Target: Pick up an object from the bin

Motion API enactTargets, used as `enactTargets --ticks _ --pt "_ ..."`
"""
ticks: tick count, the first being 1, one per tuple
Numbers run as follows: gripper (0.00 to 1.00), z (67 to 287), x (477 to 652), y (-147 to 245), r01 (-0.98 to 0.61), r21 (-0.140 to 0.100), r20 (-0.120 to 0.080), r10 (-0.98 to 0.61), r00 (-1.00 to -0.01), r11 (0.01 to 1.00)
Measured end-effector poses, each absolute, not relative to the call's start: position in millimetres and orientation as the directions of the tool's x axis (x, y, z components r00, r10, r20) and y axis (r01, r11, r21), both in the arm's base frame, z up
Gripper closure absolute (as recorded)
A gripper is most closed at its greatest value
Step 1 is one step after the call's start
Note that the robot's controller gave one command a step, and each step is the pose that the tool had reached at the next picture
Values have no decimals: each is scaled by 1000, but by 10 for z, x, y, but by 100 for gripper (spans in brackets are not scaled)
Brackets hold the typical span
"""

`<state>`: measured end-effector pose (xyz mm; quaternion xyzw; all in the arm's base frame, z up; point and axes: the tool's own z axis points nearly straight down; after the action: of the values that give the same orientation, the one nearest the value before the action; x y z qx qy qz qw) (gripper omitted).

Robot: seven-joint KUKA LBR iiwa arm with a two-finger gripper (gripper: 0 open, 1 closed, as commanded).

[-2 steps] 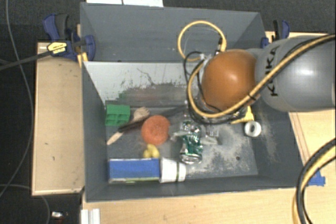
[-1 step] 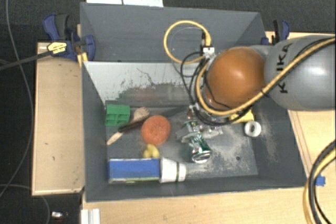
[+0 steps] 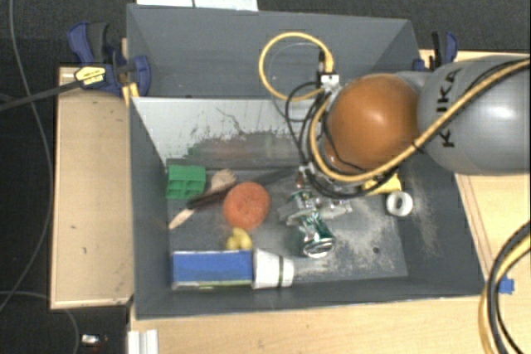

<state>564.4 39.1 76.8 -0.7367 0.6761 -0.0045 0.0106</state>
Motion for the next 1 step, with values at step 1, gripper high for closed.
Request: enactTargets --ticks 1 --pt "100 908 5620 383 -996 -14 -6 -996 85 -85"
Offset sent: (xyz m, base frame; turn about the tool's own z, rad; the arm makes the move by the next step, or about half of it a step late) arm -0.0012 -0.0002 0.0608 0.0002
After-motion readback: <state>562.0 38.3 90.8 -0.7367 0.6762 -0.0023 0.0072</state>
